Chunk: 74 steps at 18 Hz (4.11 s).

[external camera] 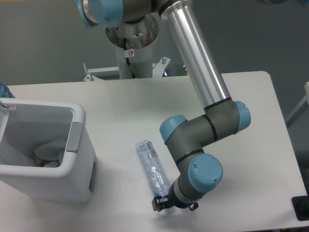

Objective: Place the trash in the trash can
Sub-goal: 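Lower the gripper around the bottle cap end and close, then lift the bottle, carry it over the bin, and lower it inside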

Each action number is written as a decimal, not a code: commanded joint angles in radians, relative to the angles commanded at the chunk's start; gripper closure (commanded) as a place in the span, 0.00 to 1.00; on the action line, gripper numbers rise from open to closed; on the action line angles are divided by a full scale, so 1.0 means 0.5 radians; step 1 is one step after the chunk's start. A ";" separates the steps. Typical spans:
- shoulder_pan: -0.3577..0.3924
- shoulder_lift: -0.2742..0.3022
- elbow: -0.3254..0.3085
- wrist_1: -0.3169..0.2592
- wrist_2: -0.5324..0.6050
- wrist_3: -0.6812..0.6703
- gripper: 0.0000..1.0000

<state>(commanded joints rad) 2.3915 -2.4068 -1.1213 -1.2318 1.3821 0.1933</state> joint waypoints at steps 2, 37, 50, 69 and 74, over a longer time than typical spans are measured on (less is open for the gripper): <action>-0.003 -0.003 0.000 0.000 0.003 -0.006 0.45; 0.132 0.751 0.000 0.098 -0.634 0.077 1.00; 0.086 1.049 -0.018 0.500 -1.208 0.061 1.00; -0.423 0.988 -0.043 0.644 -1.209 0.040 0.96; -0.469 0.942 -0.043 0.736 -1.206 0.067 0.83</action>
<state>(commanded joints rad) 2.1568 -1.9359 -1.1428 -0.8636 0.7793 0.2270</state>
